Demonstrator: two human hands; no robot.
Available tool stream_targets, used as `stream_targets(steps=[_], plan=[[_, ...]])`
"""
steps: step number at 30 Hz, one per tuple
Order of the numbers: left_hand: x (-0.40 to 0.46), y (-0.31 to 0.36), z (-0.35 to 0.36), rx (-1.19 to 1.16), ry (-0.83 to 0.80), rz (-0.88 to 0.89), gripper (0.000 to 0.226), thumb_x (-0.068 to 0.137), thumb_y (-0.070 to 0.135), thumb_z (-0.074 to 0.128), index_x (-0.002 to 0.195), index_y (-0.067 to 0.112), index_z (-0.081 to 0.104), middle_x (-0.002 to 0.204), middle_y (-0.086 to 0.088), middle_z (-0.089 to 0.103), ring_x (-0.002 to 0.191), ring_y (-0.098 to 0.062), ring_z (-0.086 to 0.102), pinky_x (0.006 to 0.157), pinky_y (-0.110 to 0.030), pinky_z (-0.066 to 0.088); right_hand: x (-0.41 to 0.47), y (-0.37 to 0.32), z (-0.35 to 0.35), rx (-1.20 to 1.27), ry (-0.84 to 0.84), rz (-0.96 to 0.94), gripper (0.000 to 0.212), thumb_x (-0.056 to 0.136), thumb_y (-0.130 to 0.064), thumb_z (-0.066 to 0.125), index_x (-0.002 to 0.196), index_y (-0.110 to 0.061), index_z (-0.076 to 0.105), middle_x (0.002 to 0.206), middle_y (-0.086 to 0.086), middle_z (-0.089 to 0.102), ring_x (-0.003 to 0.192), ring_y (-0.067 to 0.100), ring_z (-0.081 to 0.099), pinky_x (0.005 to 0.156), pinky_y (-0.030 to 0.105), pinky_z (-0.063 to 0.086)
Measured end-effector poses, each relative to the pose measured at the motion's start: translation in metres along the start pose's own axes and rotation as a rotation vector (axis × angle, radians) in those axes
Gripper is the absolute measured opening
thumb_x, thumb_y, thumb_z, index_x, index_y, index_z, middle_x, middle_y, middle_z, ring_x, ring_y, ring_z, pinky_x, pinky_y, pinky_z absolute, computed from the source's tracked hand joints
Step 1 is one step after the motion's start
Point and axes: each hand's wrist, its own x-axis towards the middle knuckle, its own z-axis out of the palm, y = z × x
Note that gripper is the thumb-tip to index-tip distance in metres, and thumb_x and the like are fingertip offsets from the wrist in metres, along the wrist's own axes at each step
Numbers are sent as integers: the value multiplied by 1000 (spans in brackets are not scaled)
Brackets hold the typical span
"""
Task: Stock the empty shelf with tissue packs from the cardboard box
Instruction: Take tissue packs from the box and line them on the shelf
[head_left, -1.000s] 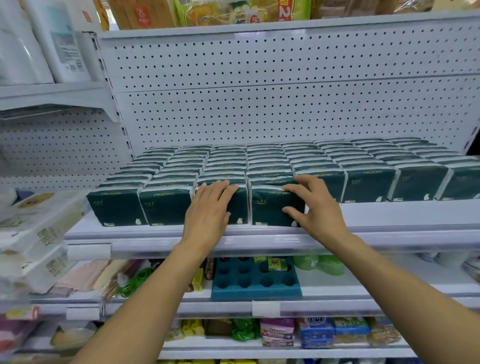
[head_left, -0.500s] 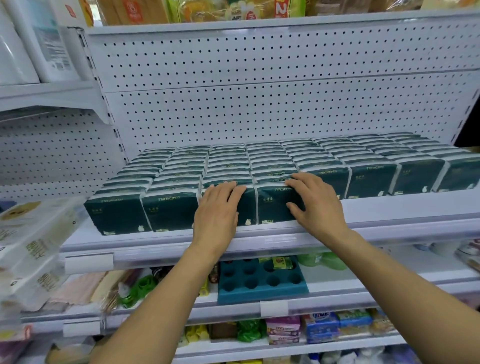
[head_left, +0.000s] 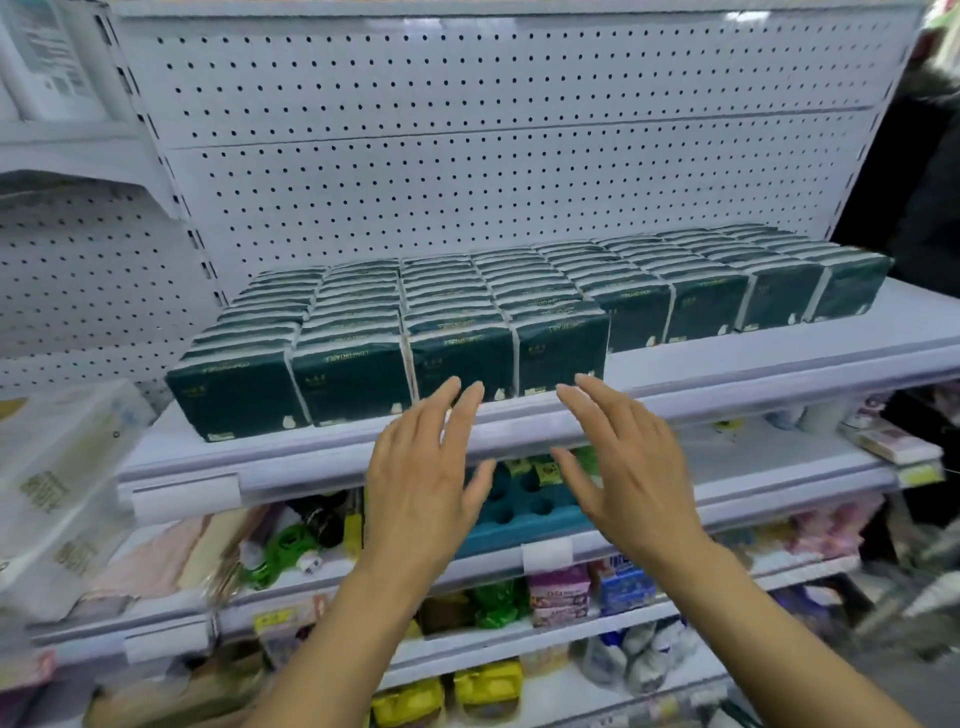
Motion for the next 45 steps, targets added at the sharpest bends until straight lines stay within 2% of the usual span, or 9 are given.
stream_targets(steps=[7, 12, 16, 21, 24, 29, 34, 38, 45], plan=[[-102, -14, -21, 90, -164, -57, 77, 82, 45, 71, 146, 18, 41, 147, -6, 47, 130, -25, 48, 106, -47, 41, -83, -58, -1, 22, -177, -59, 56, 92, -38, 59, 141, -18, 42, 145, 8, 44, 129, 28, 46, 101, 49, 43], [-176, -23, -45, 113, -280, -135, 81, 82, 50, 71, 148, 21, 34, 148, -7, 46, 127, -29, 52, 100, -46, 46, -135, -108, -6, 133, -330, -62, 61, 87, -37, 64, 141, -17, 42, 145, 10, 44, 124, 32, 51, 83, 42, 54], [-237, -38, -75, 124, -374, -223, 78, 85, 51, 65, 150, 19, 35, 150, -8, 44, 130, -31, 50, 103, -48, 44, -165, -154, -11, 144, -393, -95, 60, 88, -43, 63, 139, -18, 45, 142, 6, 48, 123, 27, 52, 89, 42, 50], [-302, -67, -112, 157, -460, -340, 79, 81, 46, 72, 148, 21, 40, 146, -11, 49, 128, -33, 52, 103, -49, 43, -192, -215, -2, 228, -473, -150, 58, 89, -41, 62, 139, -17, 44, 142, 7, 49, 124, 28, 52, 89, 43, 50], [-343, -97, -127, 171, -527, -397, 80, 83, 48, 69, 150, 24, 35, 150, -9, 43, 133, -31, 47, 107, -49, 40, -205, -256, 12, 284, -540, -160, 59, 88, -39, 66, 138, -16, 45, 141, 8, 49, 122, 29, 53, 83, 43, 54], [-413, -163, -148, 176, -687, -547, 83, 89, 54, 58, 156, 30, 16, 160, -1, 25, 144, -24, 30, 115, -46, 25, -235, -337, 51, 311, -721, -171, 58, 91, -43, 57, 143, -21, 41, 143, 2, 44, 124, 24, 49, 74, 41, 57], [-491, -252, -162, 151, -875, -659, 80, 84, 48, 65, 153, 25, 29, 153, -5, 39, 132, -28, 46, 107, -43, 39, -266, -425, 101, 354, -882, -138, 51, 87, -38, 63, 134, -24, 50, 127, 1, 53, 105, 28, 59, 68, 39, 53], [-548, -323, -166, 62, -1003, -736, 74, 89, 43, 61, 152, 24, 27, 151, -3, 36, 129, -28, 45, 97, -41, 46, -289, -492, 145, 374, -1042, -109, 49, 96, -43, 48, 142, -32, 36, 141, -6, 42, 115, 18, 53, 81, 32, 51], [-607, -394, -131, -92, -1145, -727, 65, 96, 34, 57, 151, 22, 26, 152, -4, 32, 134, -25, 38, 107, -35, 39, -323, -573, 230, 368, -1204, -111, 45, 99, -37, 46, 142, -28, 39, 137, -2, 47, 117, 18, 51, 87, 35, 50]])
